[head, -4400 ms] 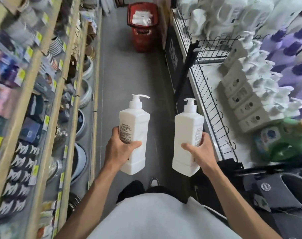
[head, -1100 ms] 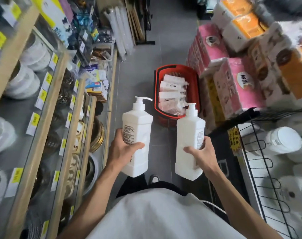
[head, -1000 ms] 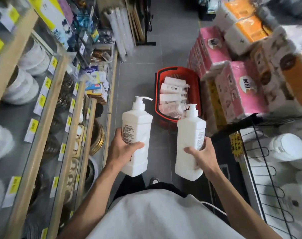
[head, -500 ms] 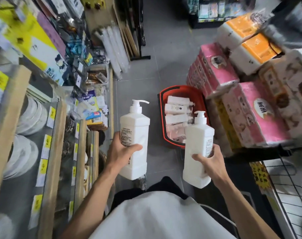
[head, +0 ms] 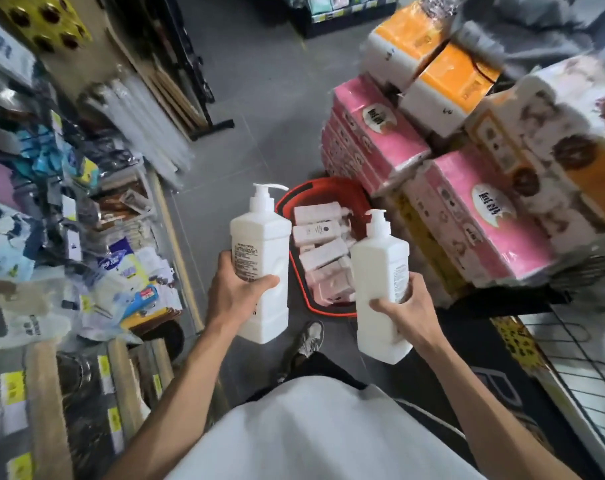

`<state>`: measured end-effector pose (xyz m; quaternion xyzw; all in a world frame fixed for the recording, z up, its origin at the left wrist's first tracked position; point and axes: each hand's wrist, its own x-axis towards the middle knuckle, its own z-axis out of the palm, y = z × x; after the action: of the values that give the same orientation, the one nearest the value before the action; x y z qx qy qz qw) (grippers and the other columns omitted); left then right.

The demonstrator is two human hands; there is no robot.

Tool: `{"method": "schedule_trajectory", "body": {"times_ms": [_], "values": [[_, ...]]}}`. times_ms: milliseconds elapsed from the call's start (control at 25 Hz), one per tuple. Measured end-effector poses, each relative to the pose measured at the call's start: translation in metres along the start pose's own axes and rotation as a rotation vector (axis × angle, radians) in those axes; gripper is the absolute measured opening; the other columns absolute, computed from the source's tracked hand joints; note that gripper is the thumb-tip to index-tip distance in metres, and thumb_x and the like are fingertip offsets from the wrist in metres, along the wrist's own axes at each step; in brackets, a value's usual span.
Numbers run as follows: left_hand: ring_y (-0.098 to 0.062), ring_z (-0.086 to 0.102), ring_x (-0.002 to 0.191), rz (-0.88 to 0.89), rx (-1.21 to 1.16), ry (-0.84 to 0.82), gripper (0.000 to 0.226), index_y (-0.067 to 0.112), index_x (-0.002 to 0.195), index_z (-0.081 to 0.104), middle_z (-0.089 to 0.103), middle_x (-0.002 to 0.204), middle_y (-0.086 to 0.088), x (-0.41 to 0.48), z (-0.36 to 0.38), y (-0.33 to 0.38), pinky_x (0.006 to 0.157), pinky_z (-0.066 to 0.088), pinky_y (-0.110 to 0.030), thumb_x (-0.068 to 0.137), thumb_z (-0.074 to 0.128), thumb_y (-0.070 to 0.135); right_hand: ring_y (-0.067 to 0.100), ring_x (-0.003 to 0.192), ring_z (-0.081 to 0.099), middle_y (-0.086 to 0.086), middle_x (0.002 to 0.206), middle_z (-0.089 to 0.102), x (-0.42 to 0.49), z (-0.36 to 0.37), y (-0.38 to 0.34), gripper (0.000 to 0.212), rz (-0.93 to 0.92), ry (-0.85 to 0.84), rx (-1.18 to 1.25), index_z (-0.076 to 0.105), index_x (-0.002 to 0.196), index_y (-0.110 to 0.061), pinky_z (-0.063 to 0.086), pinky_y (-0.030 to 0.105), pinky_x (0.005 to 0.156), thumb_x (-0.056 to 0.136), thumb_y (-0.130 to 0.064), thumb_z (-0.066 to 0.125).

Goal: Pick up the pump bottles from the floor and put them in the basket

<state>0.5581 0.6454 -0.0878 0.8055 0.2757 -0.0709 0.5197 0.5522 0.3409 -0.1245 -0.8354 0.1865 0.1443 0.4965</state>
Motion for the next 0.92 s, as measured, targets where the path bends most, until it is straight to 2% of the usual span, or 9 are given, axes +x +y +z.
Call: {"method": "schedule_trajectory", "body": {"times_ms": [240,400,520,600,760,920], "values": [[-0.015,0.065,0.087,0.067,0.066,-0.134,0.066,0.027,0.107,0.049,0.067,0.098,0.009,0.076,0.036,0.047,0.075,0.053,-0.036,0.051,0.080,0.042,0.010,0.100,0.061,-0.008,0.110,0.061,0.041,-0.007,-0.023,0.079,0.112,0.144,0.126,0.045,0.123,-0.023,0.051,0.034,0.081,0.056,-0.043,0.082],[-0.007,0.064,0.086,0.105,0.068,-0.257,0.069,0.023,0.112,0.049,0.066,0.100,0.008,0.112,0.058,0.078,0.067,0.048,-0.029,0.053,0.082,0.035,0.009,0.100,0.061,-0.010,0.110,0.060,0.052,-0.001,-0.032,0.076,0.185,0.234,0.192,0.045,0.122,-0.025,0.050,0.033,0.079,0.057,-0.041,0.082],[0.000,0.062,0.084,0.147,0.091,-0.382,0.071,0.016,0.120,0.048,0.064,0.102,0.009,0.147,0.075,0.099,0.062,0.044,-0.020,0.062,0.088,0.021,0.011,0.101,0.061,-0.009,0.110,0.060,0.062,0.006,-0.039,0.076,0.258,0.309,0.241,0.044,0.122,-0.026,0.052,0.036,0.082,0.057,-0.041,0.081],[-0.004,0.063,0.088,0.177,0.134,-0.459,0.073,0.017,0.122,0.047,0.064,0.103,0.009,0.169,0.084,0.109,0.067,0.047,-0.024,0.062,0.087,0.023,0.010,0.100,0.061,-0.009,0.110,0.060,0.068,0.011,-0.045,0.075,0.290,0.361,0.270,0.044,0.121,-0.026,0.051,0.035,0.082,0.057,-0.041,0.081],[-0.011,0.065,0.094,0.244,0.278,-0.640,0.076,0.024,0.119,0.047,0.066,0.105,0.010,0.225,0.103,0.137,0.083,0.056,-0.044,0.054,0.085,0.035,0.009,0.101,0.060,-0.013,0.110,0.058,0.082,0.023,-0.061,0.072,0.363,0.507,0.326,0.042,0.122,-0.029,0.047,0.029,0.076,0.064,-0.037,0.084],[-0.014,0.066,0.097,0.343,0.389,-0.737,0.072,0.032,0.113,0.046,0.066,0.105,0.014,0.265,0.129,0.159,0.086,0.055,-0.050,0.053,0.084,0.044,0.010,0.101,0.060,-0.017,0.110,0.058,0.095,0.038,-0.064,0.070,0.424,0.638,0.395,0.041,0.123,-0.033,0.049,0.029,0.078,0.070,-0.034,0.087]]}}
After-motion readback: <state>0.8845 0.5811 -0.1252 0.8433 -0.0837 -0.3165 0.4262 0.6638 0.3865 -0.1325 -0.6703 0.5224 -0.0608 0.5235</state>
